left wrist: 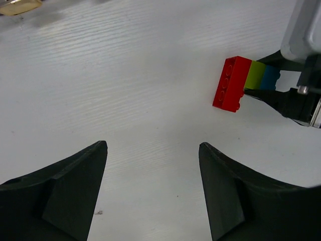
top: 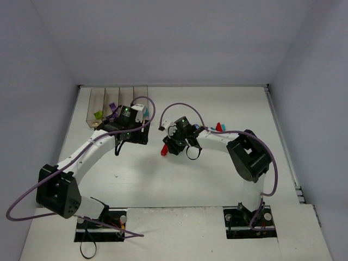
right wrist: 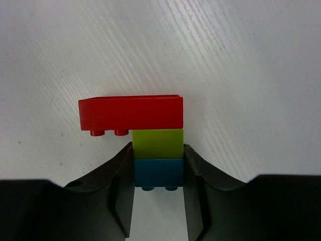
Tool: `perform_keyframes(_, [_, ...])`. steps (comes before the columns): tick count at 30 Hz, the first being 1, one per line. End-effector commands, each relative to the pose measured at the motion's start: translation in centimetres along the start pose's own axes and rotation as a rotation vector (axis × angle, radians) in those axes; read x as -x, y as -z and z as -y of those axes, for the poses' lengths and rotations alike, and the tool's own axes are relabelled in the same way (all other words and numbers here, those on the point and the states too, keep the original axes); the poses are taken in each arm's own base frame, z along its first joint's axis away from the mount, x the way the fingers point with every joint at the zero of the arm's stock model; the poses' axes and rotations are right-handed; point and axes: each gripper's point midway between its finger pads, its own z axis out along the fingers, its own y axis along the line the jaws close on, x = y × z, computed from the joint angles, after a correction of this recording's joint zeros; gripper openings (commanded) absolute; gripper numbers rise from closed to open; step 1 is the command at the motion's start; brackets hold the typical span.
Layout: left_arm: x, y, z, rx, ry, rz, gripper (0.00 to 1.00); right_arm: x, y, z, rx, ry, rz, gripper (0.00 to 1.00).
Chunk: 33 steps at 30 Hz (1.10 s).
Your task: Sort the legos into containers by color
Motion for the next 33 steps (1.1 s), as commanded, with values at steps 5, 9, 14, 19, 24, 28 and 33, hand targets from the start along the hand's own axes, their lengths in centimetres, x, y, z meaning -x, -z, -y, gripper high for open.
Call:
perform_keyframes(5, [2.3,0.4,1.8,-0.091,-0.057,0.118,0.68,5.2,3.1,-0.5,-0.018,0.082,0.169,0.05])
perform_keyframes(9, [2.9,0.5,3.8,-0.173,-0.095,0.164,0.68,7.2,5.4,-1.2,-0.004,0.1,0.238,0.0])
perform_keyframes(14, [4.0,1.0,6.6,-0.277,-0.15,0.209,0.68,9.2,7.8,-2.1,0.012,0.1,0.307,0.0])
perform_keyframes(19, [4.7,1.7,7.6,-0.312,-0.165,0.253,0.68,9.9,8.7,-2.3,0.012,0.076,0.331,0.0])
perform_keyframes(24, [4.9,1.8,8.2,-0.313,-0.19,0.281,0.68,10.5,9.1,-2.8,0.034,0.049,0.347,0.0])
perform_keyframes(28, [4.8,1.4,8.5,-0.315,-0.205,0.284,0.68,10.8,9.4,-2.8,0.037,0.024,0.353,0.0])
perform_keyframes(33, [4.0,0.3,8.7,-0.301,-0.236,0.262,0.67,11.4,9.9,-3.1,0.06,-0.005,0.368,0.0])
